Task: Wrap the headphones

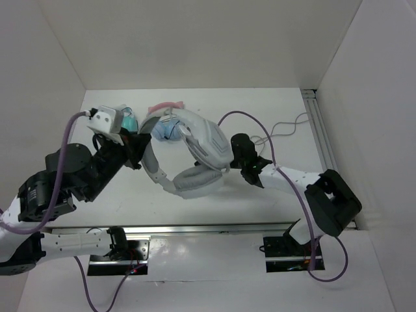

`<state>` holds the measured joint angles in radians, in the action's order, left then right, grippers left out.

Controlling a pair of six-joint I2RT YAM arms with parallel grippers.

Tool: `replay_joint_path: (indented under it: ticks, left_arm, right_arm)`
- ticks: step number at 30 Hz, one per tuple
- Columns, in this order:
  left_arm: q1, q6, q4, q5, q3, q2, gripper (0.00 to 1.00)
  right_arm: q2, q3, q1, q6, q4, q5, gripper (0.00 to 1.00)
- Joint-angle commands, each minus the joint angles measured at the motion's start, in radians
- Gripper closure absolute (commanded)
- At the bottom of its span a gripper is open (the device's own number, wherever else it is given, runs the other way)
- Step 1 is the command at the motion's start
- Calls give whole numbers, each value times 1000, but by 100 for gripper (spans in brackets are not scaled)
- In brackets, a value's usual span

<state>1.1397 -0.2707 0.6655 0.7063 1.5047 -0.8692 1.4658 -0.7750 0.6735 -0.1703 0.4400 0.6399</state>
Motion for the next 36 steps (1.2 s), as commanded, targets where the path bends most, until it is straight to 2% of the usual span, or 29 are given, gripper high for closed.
replay_joint_path:
  ticks: [1,2,5,6,9,14,16,17,18,21,22,24,25,28,29,32,36]
  left_arm:
    - [2,-153,-133,212,89,-31,100]
    - [2,-182,-116,290,107,-42,100]
    - [2,-260,-58,387,179,-106,100]
    - [2,-260,-58,442,199,-129,100]
    - [2,-207,-58,517,330,-244,100]
    - [-110,-18,-90,504,569,-416,100]
    - [-188,-9,-57,454,623,-462,100]
    - [-216,-30,-26,435,667,-503,100]
    - [-275,-41,26,411,680,-520,100]
    - [-372,-79,65,326,669,-557,100]
    - [-452,-103,95,261,669,-557,100]
    - [-538,-148,115,197,646,-583,100]
    - [-620,-157,115,171,628,-605,100]
    - [-743,-180,140,98,569,-654,100]
    - [-759,-206,131,98,505,-654,100]
    - [-779,-206,95,145,361,-643,100]
    - [-788,-222,85,191,244,-665,100]
  right_arm:
    - [43,69,3,-63,232,41,47]
    - [54,86,3,-63,252,41,48]
    - [85,150,38,-89,336,50,52]
    - [99,164,49,-89,353,41,60]
    - [110,226,78,-98,410,12,71]
    - [99,287,126,-98,428,-45,77]
    - [77,301,142,-89,410,-92,94]
    - [33,325,170,-89,370,-177,100]
    - [3,336,188,-78,347,-228,100]
    - [-136,370,282,-69,260,-415,100]
    - [-169,382,308,-69,231,-454,100]
    - [-271,382,392,-58,145,-550,100]
    - [-303,382,417,-58,113,-578,100]
    - [-415,324,511,-58,-44,-660,100]
    - [-461,303,564,-45,-122,-690,100]
    - [-521,208,670,4,-216,-816,100]
    - [-507,51,771,64,-390,-972,100]
